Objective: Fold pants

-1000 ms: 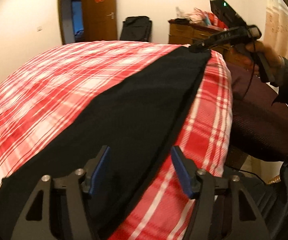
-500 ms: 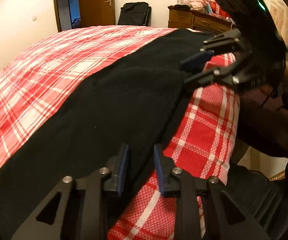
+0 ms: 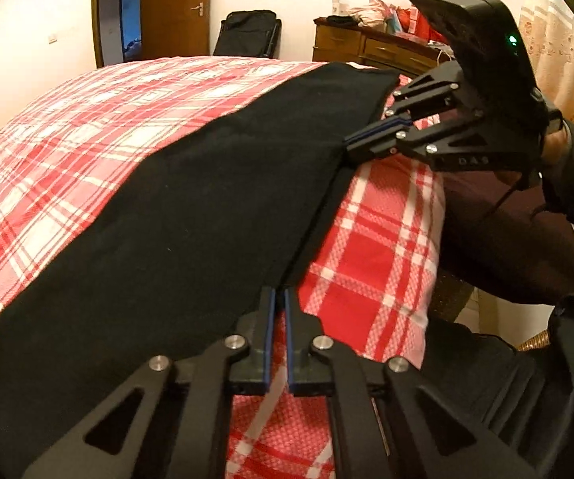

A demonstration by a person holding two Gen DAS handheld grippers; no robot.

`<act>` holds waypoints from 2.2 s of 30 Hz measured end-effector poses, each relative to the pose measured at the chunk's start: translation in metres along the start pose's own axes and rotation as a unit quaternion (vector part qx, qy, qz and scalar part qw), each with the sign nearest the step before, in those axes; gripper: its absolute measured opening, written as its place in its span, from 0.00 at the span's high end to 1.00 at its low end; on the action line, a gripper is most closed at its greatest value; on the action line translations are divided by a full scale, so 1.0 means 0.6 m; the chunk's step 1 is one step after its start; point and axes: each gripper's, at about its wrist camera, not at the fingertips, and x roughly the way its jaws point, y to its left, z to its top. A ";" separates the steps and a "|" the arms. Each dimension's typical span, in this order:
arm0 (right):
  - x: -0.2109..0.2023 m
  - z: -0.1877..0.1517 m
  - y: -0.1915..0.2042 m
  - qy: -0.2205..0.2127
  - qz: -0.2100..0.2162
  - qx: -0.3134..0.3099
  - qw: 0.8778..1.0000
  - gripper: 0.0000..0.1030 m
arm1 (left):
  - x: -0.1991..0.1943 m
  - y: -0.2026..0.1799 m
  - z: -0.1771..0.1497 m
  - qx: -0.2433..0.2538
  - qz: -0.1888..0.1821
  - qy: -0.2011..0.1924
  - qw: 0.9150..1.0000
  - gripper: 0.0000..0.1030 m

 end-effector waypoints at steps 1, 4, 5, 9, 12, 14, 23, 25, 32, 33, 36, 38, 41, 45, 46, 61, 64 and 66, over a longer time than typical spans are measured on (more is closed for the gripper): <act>0.000 0.000 0.001 -0.003 0.001 0.001 1.000 0.95 | -0.001 0.001 0.001 -0.002 0.002 -0.001 1.000 0.96; -0.008 -0.004 -0.006 -0.011 0.004 0.014 1.000 0.95 | -0.012 0.010 0.009 -0.016 0.008 -0.018 1.000 0.95; -0.013 -0.007 -0.012 -0.013 0.006 0.024 1.000 0.95 | -0.017 0.014 0.013 -0.022 0.011 -0.026 0.999 0.95; -0.043 -0.028 -0.056 -0.036 -0.025 0.075 0.996 0.94 | -0.029 0.030 0.027 -0.042 0.026 -0.055 0.997 0.74; -0.070 -0.056 -0.123 -0.052 -0.036 0.161 0.985 0.92 | -0.017 0.025 0.037 -0.031 0.040 -0.058 0.997 0.52; -0.095 -0.080 -0.170 -0.076 -0.035 0.223 0.971 0.76 | -0.008 0.012 0.043 -0.017 0.040 -0.056 0.997 0.44; -0.145 -0.231 -0.392 -0.128 -0.032 0.531 0.837 0.37 | 0.027 0.005 0.046 -0.003 0.042 -0.032 0.999 0.42; -0.132 -0.242 -0.412 -0.132 -0.005 0.544 0.828 0.37 | 0.021 0.015 0.040 -0.014 0.043 -0.033 0.998 0.42; -0.107 -0.217 -0.398 -0.123 0.039 0.521 0.844 0.77 | 0.027 0.036 0.031 -0.050 0.044 -0.021 0.998 0.40; -0.108 -0.217 -0.401 -0.127 0.053 0.527 0.839 0.89 | 0.027 0.035 0.030 -0.053 0.043 -0.022 0.997 0.39; -0.132 -0.232 -0.428 -0.152 0.027 0.543 0.825 0.89 | 0.023 0.030 0.029 -0.048 0.043 -0.024 0.998 0.36; -0.115 -0.241 -0.438 -0.136 0.055 0.560 0.816 0.89 | 0.024 0.029 0.024 -0.045 0.045 -0.017 0.998 0.31; -0.101 -0.240 -0.425 -0.116 0.035 0.549 0.827 0.89 | 0.026 0.035 0.015 -0.044 0.049 -0.014 0.998 0.31; -0.136 -0.232 -0.405 -0.113 -0.024 0.539 0.834 0.54 | 0.006 0.041 0.008 -0.060 0.052 -0.021 0.997 0.31; -0.143 -0.226 -0.406 -0.112 -0.046 0.533 0.838 0.41 | -0.004 0.045 0.005 -0.064 0.057 -0.024 0.996 0.31; -0.007 0.062 -0.054 -0.077 0.105 0.186 0.974 0.31 | -0.247 0.199 -0.173 -0.194 0.317 -0.039 0.928 0.31; 0.027 0.088 -0.003 -0.071 0.117 0.146 0.980 0.31 | -0.312 0.253 -0.240 -0.245 0.372 -0.024 0.895 0.30; 0.035 0.096 0.020 -0.065 0.128 0.129 0.981 0.31 | -0.350 0.294 -0.286 -0.286 0.412 -0.017 0.865 0.31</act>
